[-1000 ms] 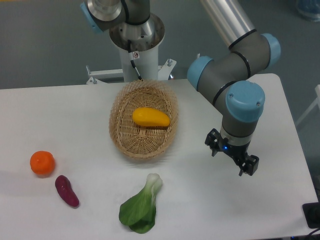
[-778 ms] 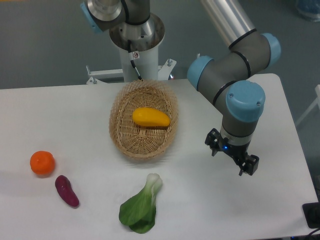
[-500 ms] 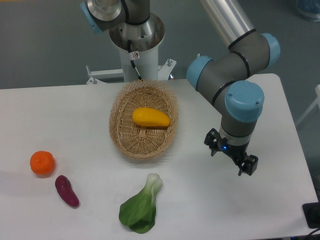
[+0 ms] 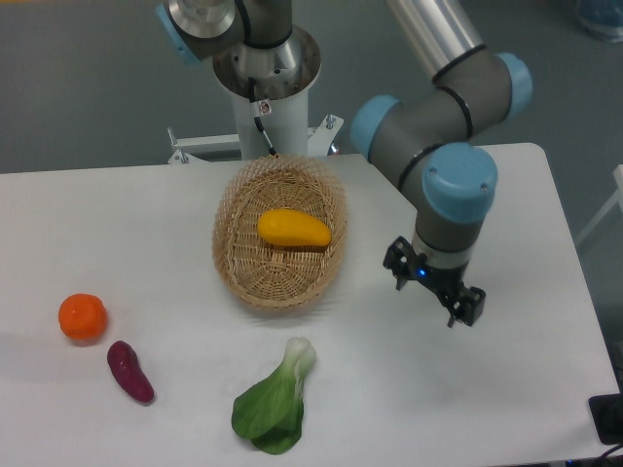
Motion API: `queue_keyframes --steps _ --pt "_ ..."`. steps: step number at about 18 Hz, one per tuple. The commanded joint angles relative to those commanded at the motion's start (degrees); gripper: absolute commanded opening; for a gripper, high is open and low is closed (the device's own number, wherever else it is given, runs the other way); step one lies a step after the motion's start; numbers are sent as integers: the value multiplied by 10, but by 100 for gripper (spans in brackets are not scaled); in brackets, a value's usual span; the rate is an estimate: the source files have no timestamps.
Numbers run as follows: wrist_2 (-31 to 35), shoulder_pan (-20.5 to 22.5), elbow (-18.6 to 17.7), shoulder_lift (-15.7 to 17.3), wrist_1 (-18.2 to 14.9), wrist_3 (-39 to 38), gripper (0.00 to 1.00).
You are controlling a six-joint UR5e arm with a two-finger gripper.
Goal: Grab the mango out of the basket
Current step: 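Move the gripper over the wicker basket toward the yellow mango, then lower the gripper into the basket and close it on the mango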
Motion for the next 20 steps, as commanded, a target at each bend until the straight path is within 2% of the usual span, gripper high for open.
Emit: queue_keyframes --steps 6,10,18,20 --pt "-7 -17 -65 28 12 4 100" --pt "-8 -46 -106 53 14 3 100" --pt "-7 -95 -130 62 12 6 100" --pt "-3 -107 -147 75 12 7 100"
